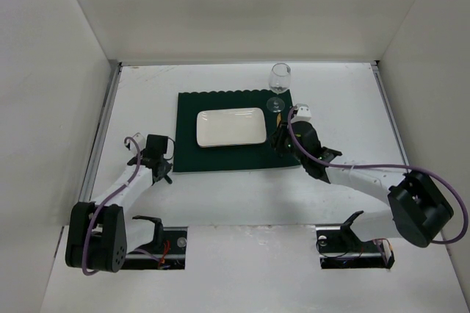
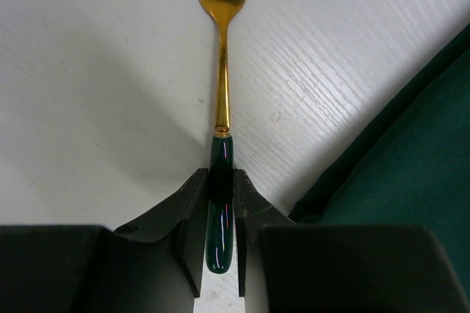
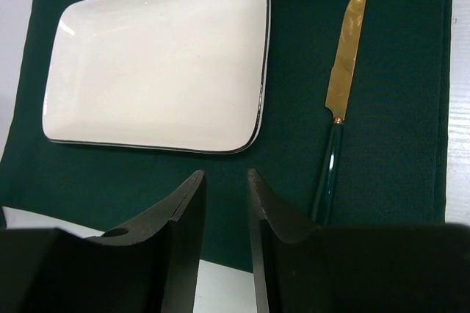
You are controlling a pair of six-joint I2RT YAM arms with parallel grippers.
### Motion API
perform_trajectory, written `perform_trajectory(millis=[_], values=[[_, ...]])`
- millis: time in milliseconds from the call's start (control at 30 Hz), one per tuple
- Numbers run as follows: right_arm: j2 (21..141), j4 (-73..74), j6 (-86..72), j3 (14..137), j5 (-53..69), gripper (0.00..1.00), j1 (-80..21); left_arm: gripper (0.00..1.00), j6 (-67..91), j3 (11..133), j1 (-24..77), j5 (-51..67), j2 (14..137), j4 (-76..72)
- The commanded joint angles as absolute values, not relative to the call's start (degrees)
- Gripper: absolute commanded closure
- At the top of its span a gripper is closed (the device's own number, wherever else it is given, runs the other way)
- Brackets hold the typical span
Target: Set the dinner table for one person
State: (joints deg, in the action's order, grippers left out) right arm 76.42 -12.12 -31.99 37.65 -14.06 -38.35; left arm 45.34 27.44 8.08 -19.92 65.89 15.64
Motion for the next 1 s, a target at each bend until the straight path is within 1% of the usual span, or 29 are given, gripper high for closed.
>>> perform_trajectory(millis=[0,133,333,433,633,767,967], values=[[74.5,-15.3,-32.5,37.6,-13.7,0.65,-38.4,0.9,43.9,26.4,7.4,-18.3,66.6,16.7],[74.6,-15.4,-32.5,37.5,-13.7,0.65,-38.3,0.94,42.8,29.0,9.0,-20.2,63.1,18.9],[75.1,-15.5,-32.5,37.7,-13.7,0.65,-38.6,0.93,37.0,39.3,17.9,-28.6,59.1,27.5],[75.3,-15.5,-32.6,37.8,-13.7,0.65,-38.6,0.93,33.4,44.6,22.4,-29.8,62.3,28.2],[74.9,-15.5,-32.6,37.6,-13.7,0.65,-38.5,0.92,24.2,54.8,27.8,-29.4,76.3,24.4],[74.7,-15.5,-32.7,37.4,-13.9,0.65,-38.2,0.92,21.3,57.1,29.0,-29.4,82.7,23.9],[74.5,-15.5,-32.7,37.4,-13.9,0.65,-38.2,0.92,19.6,57.1,28.9,-29.3,85.9,21.6]])
